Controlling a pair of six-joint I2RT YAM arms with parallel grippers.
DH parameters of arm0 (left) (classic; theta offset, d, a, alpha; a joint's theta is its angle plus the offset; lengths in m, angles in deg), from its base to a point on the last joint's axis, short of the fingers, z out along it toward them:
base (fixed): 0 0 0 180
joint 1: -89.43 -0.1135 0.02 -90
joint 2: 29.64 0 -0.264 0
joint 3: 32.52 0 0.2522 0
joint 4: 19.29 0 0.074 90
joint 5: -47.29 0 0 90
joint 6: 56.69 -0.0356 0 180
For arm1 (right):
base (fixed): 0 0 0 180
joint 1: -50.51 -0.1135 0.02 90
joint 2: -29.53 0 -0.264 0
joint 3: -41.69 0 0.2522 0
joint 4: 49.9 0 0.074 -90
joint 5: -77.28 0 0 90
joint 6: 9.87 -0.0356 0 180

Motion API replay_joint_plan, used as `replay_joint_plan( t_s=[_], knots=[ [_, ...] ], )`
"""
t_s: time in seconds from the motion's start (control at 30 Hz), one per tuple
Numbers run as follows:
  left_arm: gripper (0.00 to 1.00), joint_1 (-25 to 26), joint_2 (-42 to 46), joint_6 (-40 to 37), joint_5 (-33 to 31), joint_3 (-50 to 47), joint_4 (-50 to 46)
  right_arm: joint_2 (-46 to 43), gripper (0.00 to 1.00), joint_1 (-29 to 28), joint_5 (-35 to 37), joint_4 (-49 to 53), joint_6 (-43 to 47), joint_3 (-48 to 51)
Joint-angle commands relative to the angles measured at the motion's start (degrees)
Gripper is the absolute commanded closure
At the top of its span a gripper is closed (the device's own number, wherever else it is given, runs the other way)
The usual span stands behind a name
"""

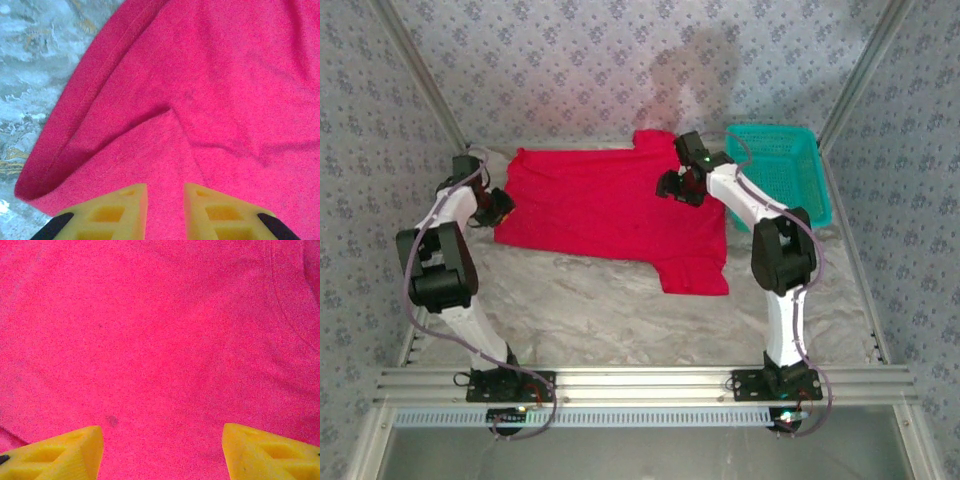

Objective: Fold the inside-out t-shirt

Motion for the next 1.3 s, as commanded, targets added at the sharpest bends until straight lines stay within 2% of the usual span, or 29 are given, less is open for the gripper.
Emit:
replay_joint_plan(
  t_s=[0.0,0.37,0.7,0.77,0.87,0.93,1.07,1.27],
  knots=[
    [0.73,1.5,-3.7,-3.1,-3.6,6.3,-5.1,-2.6,0.35,-0.3,2.1,0.1,1.6,4.4],
    [0.67,4.5,-16.0,-6.8,-14.1,21.4,-15.8,-4.0,0.35,-1.1,1.1,1.7,2.7,7.7],
    [0.64,5.3,-20.0,-6.9,-13.9,21.8,-15.2,-6.1,0.34,-1.0,1.4,2.4,3.1,10.6],
    [0.71,5.4,-21.0,-6.8,-13.9,22.1,-15.1,-6.6,0.34,-1.1,1.1,2.4,3.2,11.1],
    [0.89,5.4,-21.4,-6.7,-14.4,22.7,-16.1,-7.6,0.35,-1.1,1.1,2.8,3.3,12.1],
    [0.94,5.4,-20.1,-6.6,-15.1,22.5,-16.2,-8.6,0.37,-1.4,1.9,3.9,3.6,13.3],
    [0.97,5.6,-16.0,-6.8,-16.2,22.7,-17.3,-10.8,0.50,-1.5,4.1,9.0,3.7,17.0],
    [0.98,7.6,-6.9,-7.7,-19.1,20.3,-19.1,-15.9,0.53,-1.7,5.2,9.5,2.5,25.7]
  ],
)
